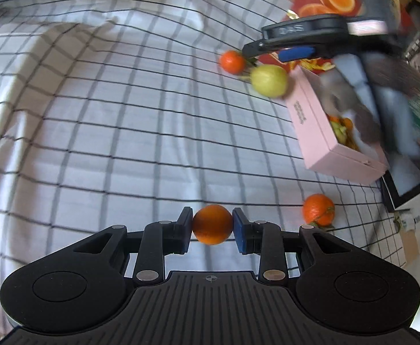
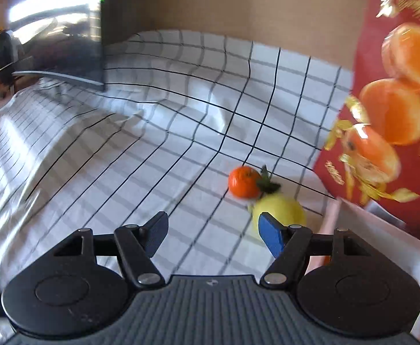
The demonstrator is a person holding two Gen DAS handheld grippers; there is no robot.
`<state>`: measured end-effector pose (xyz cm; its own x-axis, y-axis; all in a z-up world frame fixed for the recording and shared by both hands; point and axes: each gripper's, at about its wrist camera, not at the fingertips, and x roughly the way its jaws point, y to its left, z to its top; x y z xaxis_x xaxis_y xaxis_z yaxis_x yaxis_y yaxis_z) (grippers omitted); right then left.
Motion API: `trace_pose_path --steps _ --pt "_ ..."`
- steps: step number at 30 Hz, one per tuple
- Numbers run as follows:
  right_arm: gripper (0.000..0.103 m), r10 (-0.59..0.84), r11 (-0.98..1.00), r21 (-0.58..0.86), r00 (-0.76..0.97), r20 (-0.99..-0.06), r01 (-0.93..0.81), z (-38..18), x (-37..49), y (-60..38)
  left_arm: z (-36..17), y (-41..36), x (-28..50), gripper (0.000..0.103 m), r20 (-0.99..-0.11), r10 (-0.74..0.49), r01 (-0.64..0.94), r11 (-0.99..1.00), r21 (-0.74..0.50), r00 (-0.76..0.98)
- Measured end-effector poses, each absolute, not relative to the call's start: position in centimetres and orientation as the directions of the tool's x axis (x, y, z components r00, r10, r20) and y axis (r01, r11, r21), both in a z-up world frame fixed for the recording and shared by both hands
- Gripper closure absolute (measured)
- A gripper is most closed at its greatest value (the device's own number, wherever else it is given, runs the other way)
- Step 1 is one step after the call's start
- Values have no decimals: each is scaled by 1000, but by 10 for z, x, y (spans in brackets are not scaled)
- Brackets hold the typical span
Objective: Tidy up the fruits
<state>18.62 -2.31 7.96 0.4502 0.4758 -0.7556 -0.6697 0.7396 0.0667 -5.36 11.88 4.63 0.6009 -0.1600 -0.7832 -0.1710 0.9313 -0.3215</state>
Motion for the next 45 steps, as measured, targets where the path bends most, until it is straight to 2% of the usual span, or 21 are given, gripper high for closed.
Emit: trace_pose_path --steps 9,10,12,14,21,26,32,37,41,45 --pt "34 381 852 118 452 -807 -509 25 255 21 46 177 -92 69 -802 -52 -312 905 -290 595" --pt "35 370 853 105 450 -813 -512 21 257 25 46 182 -94 69 -802 -46 -323 900 -291 596" --pt "54 333 851 41 477 -814 -523 19 254 33 46 186 -95 69 -801 -47 -329 896 -298 597" --pt "59 344 834 23 488 -802 -551 26 246 35 44 186 -91 69 -801 -64 -318 897 -308 595" --pt "59 499 758 127 444 -744 -640 75 171 4 34 152 -58 69 -798 -193 -157 928 -337 571" --pt "59 533 743 144 449 -717 -653 100 100 -46 37 115 -33 69 -792 -282 16 945 -326 541" --pt "59 432 840 116 525 -734 -530 102 38 -116 41 65 -8 69 -785 -423 225 906 -359 453" --pt "59 332 913 89 597 -731 -399 107 3 -175 74 29 30 69 -727 -506 343 860 -379 465" --pt "59 258 947 53 652 -713 -317 113 -8 -215 112 5 78 69 -671 -474 356 879 -318 570" --pt "59 252 954 67 663 -705 -291 111 -8 -244 128 -18 136 69 -643 -409 310 912 -268 648"
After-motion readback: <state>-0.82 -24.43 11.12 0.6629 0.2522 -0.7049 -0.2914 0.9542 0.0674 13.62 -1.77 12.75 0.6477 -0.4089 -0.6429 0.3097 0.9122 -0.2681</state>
